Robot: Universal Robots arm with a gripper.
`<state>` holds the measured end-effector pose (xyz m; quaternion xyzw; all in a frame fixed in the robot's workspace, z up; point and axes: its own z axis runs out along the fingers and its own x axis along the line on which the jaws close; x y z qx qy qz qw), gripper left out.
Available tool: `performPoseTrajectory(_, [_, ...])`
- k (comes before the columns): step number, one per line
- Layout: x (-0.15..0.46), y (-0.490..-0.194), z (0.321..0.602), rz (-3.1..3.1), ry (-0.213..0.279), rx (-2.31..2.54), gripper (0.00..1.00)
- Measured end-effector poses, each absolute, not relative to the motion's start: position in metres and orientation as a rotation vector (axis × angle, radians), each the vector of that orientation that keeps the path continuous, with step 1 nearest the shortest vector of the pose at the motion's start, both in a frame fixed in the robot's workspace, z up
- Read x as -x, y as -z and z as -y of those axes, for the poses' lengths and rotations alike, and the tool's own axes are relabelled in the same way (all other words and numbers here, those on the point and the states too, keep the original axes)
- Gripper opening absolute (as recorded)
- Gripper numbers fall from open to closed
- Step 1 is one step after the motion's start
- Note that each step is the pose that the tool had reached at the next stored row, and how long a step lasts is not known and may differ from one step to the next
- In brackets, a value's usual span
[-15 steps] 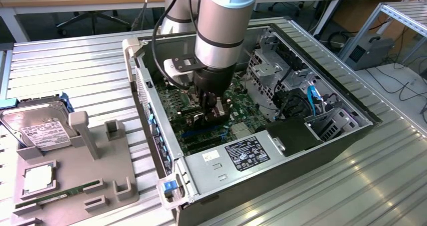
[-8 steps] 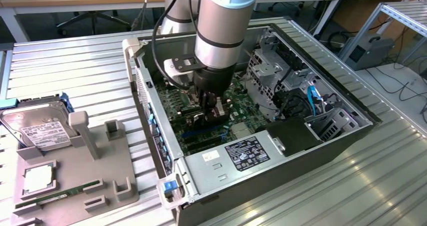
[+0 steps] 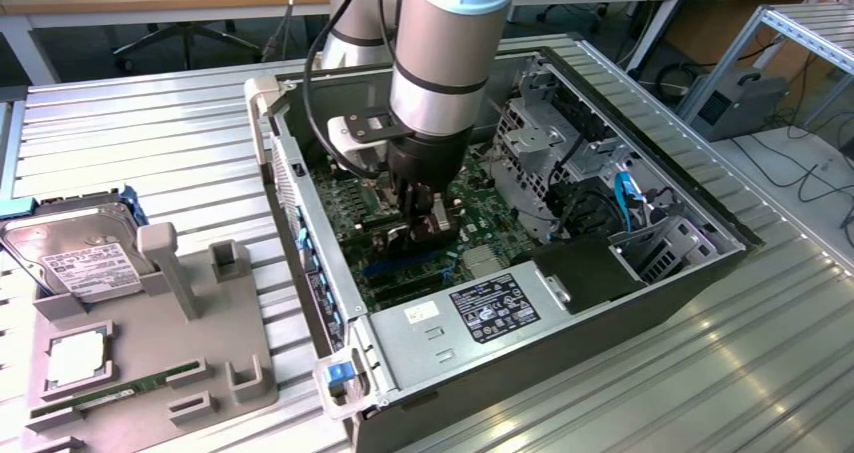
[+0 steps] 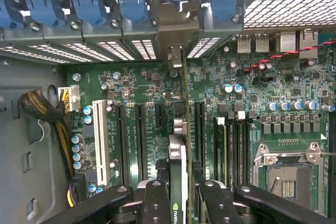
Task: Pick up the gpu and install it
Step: 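Insert the gpu into the slot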
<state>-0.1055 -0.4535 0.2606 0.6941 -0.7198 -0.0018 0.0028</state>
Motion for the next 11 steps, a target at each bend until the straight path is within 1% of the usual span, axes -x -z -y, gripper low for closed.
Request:
performPoseTrajectory(4, [0.1055,-0.2605,0.4535,2.267,0.023,-2.186,0.27])
performPoseTrajectory(11, [0.1055,-0.2602,0.4536,2.272,0.017,-2.176,0.27])
